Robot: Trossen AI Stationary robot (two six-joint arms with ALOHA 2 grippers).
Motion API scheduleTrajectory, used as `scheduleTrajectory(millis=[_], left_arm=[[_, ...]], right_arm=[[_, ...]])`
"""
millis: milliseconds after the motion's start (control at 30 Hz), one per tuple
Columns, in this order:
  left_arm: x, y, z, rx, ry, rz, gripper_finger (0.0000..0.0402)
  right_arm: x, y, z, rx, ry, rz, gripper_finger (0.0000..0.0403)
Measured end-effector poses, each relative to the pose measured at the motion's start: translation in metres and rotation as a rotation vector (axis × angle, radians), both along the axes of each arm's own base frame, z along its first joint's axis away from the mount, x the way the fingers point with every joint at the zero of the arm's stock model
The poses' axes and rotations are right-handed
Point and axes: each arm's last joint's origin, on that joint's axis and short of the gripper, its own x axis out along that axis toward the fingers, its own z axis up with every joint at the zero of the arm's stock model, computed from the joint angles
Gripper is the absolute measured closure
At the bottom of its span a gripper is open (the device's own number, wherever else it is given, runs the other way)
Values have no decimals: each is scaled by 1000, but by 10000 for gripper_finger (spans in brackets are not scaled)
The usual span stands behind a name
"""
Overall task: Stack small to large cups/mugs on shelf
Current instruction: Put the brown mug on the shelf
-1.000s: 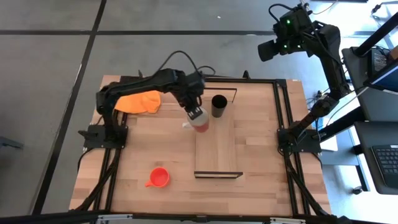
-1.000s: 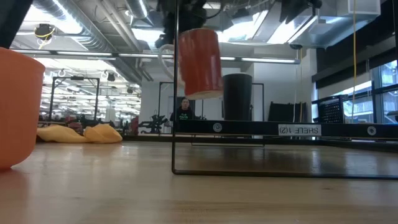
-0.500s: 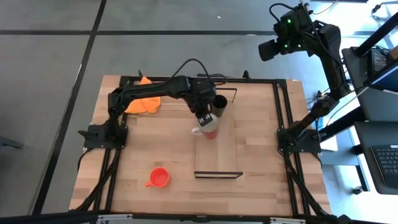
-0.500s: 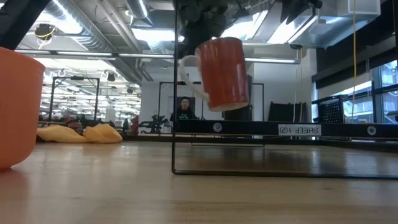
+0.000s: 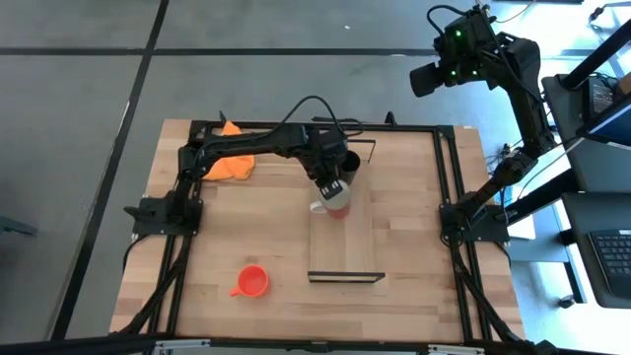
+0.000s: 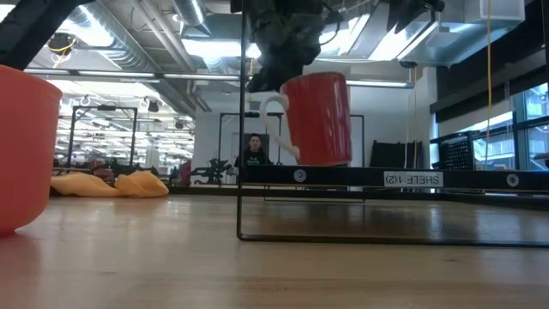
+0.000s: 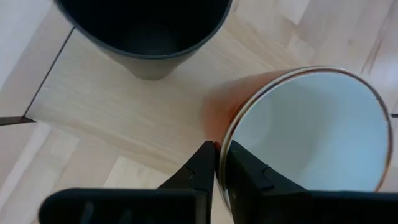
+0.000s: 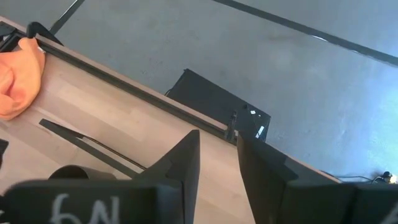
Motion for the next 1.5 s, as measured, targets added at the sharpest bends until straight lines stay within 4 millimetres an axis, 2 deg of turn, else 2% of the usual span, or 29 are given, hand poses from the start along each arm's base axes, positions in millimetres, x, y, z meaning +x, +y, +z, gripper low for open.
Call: scheduleTrajectory(millis=[267, 733, 1500], left_arm=[[5, 2, 2, 16, -56, -1, 378], [7, 4, 3, 22, -82, 1, 348], [8, 10, 4, 62, -102, -26, 347]], right_arm=[[0, 0, 0, 0, 0, 0, 293], [0, 0, 0, -1, 2, 2, 293], [0, 0, 0, -1, 2, 2, 293]])
